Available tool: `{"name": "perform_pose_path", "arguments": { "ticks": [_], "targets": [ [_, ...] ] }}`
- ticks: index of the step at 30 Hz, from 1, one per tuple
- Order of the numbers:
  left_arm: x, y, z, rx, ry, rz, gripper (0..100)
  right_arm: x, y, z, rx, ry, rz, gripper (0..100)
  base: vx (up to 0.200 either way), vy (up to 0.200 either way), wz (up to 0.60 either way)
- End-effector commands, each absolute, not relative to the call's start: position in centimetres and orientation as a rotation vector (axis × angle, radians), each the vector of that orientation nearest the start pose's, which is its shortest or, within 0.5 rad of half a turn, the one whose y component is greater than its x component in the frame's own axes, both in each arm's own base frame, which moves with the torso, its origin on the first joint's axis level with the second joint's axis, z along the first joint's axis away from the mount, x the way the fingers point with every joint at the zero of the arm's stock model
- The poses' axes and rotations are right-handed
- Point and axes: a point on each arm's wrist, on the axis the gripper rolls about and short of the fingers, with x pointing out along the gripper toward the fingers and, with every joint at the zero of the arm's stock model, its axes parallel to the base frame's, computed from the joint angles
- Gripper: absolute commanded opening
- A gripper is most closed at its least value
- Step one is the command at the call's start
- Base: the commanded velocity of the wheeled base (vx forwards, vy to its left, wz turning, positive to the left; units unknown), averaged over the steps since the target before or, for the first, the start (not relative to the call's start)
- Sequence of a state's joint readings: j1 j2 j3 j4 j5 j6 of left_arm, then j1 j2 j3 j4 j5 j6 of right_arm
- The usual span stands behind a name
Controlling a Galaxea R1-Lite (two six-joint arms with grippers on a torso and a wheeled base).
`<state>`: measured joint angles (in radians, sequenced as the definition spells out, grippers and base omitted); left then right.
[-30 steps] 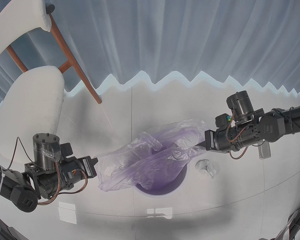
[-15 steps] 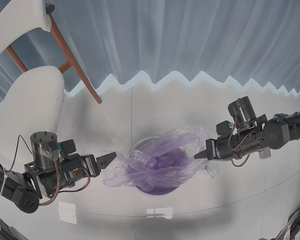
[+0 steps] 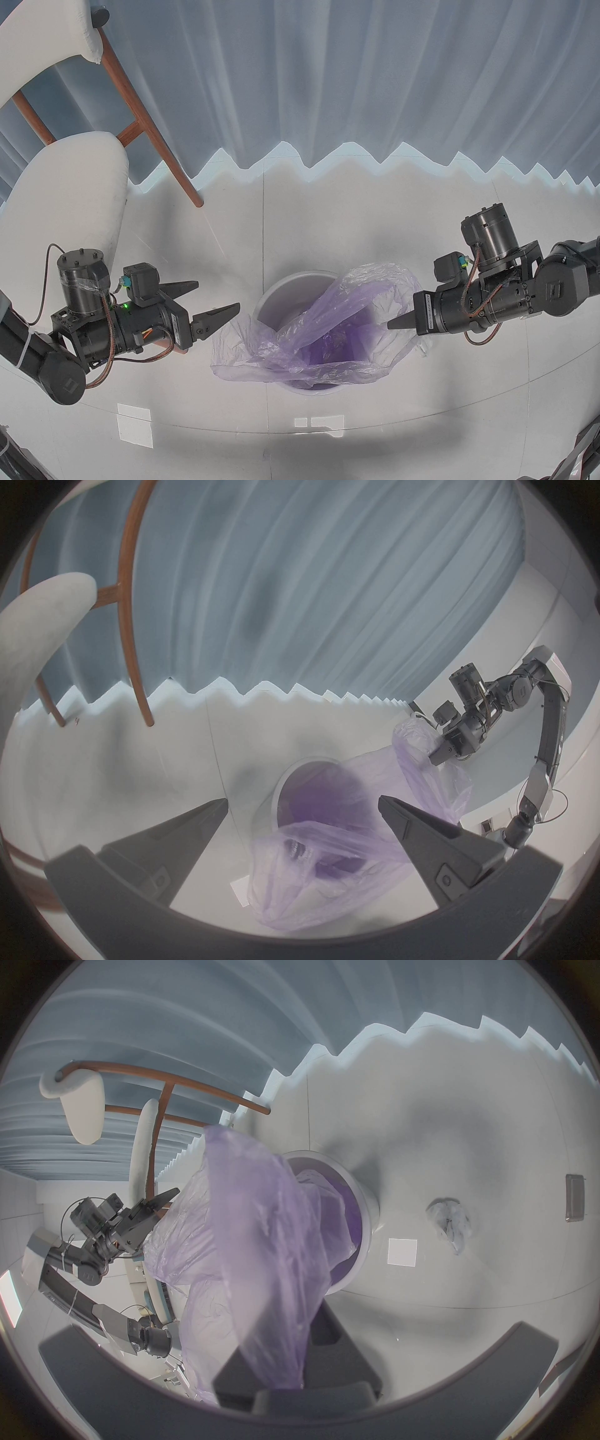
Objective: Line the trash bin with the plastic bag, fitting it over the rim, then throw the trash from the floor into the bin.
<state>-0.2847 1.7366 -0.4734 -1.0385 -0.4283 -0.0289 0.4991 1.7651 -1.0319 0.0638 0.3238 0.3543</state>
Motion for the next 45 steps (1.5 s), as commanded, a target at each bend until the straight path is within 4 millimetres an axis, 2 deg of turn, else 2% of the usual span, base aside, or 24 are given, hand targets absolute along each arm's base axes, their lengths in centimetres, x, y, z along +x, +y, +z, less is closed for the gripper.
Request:
{"name": "perform_pose_path", "arguments": {
  "ticks": [1,6,9,12,19,21,25,29,35,37,43,45],
  "targets": [
    [27.1,-7.2,12.6,0.008,0.211,-0.733,100,26.5,15.4,16.3,0.243,0.936,0.629,0,0.000,0.000,0.00],
    [27.9,-7.3,11.1,0.230,0.099,-0.830,100,26.5,15.4,16.1,0.244,0.946,0.627,0,0.000,0.000,0.00],
    [27.3,-8.1,10.7,0.242,0.080,-0.896,100,26.5,15.4,16.0,0.243,0.945,0.629,0,0.000,0.000,0.00],
    [26.7,-8.0,10.1,0.288,0.090,-0.907,100,26.5,15.5,16.0,0.244,0.939,0.631,0,0.000,0.000,0.00],
    [26.8,-8.4,9.3,0.354,0.095,-0.942,100,26.5,15.5,16.0,0.245,0.941,0.630,0,0.000,0.000,0.00],
    [26.9,-8.3,9.1,0.364,0.096,-0.942,100,26.5,15.5,16.0,0.245,0.941,0.630,0,0.000,0.000,0.00],
    [26.7,-6.7,8.6,0.386,0.097,-0.975,100,26.6,15.4,16.0,0.246,0.939,0.629,0,0.000,0.000,0.00],
    [27.2,-6.6,8.9,0.389,0.082,-0.987,100,26.5,15.4,15.8,0.247,0.946,0.626,0,0.000,0.000,0.00],
    [28.8,-8.0,10.0,0.410,0.016,-1.010,100,26.5,15.4,15.8,0.248,0.935,0.629,0,0.000,0.000,0.00],
    [29.4,-9.2,10.5,0.419,-0.014,-1.037,100,26.5,15.4,15.9,0.250,0.929,0.629,0,0.000,0.000,0.00],
    [29.0,-10.7,9.2,0.422,0.013,-1.100,100,26.5,15.4,15.9,0.250,0.928,0.630,0,0.000,0.000,0.00],
    [28.6,-10.6,8.7,0.417,0.038,-1.106,100,26.5,15.4,15.9,0.252,0.928,0.629,0,0.000,0.000,0.00]
  ]
}}
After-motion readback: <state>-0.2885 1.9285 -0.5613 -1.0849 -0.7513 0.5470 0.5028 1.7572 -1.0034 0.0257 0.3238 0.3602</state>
